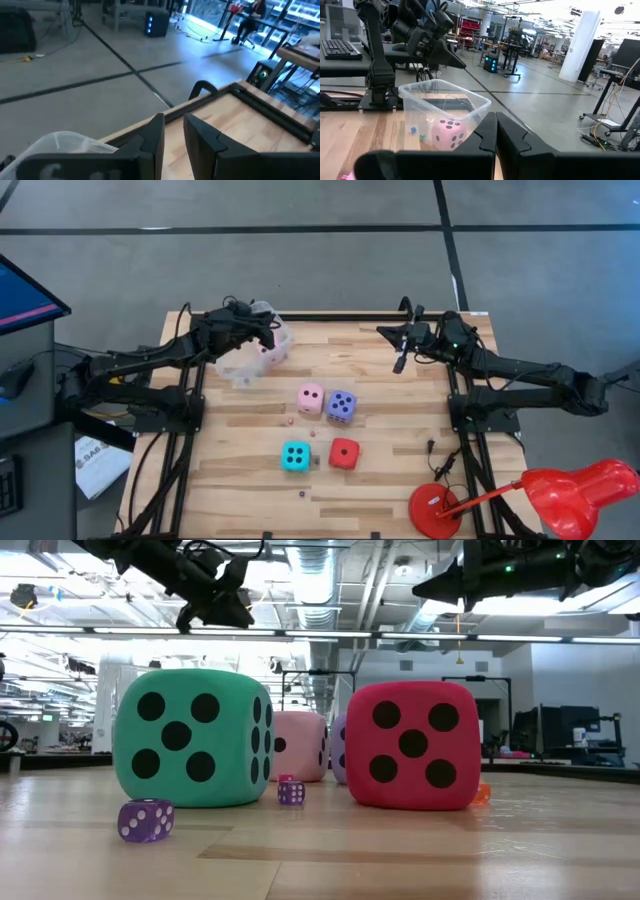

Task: Pick & Place Dice
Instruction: Put the large pink dice into the transparent container

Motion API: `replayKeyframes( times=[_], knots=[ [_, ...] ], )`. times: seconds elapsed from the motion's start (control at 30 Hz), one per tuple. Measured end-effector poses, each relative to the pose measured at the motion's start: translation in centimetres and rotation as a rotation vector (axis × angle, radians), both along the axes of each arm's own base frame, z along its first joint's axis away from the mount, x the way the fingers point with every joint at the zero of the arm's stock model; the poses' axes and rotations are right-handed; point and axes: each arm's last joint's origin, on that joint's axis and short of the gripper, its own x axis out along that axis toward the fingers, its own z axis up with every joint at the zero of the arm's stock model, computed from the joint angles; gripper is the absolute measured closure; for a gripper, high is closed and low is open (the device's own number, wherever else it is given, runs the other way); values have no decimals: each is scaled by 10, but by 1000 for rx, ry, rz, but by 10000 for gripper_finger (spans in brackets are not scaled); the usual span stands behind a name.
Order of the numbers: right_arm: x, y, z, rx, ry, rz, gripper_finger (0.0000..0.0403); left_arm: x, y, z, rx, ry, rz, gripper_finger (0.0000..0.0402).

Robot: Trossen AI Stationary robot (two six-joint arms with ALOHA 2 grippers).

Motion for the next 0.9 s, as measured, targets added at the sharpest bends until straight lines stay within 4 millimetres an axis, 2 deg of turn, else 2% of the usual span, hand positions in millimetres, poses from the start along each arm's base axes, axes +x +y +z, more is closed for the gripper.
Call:
replayKeyframes(
  times=[0.17,0.3,0.47,0.73,0.9],
  knots=[
    [0,0,-3,13,30,0,403,-3,-1,-11,24,183,-31,336],
    [0,0,-7,28,65,0,403,-12,-5,-33,-4,264,-15,334],
    [0,0,-8,31,73,-1,403,-35,-10,-52,-18,256,25,337],
    [-1,-2,-8,29,73,-10,403,-70,-27,-64,27,174,34,334],
    [-1,-2,-8,30,73,-10,403,-83,-34,-75,62,173,-12,335]
  ],
)
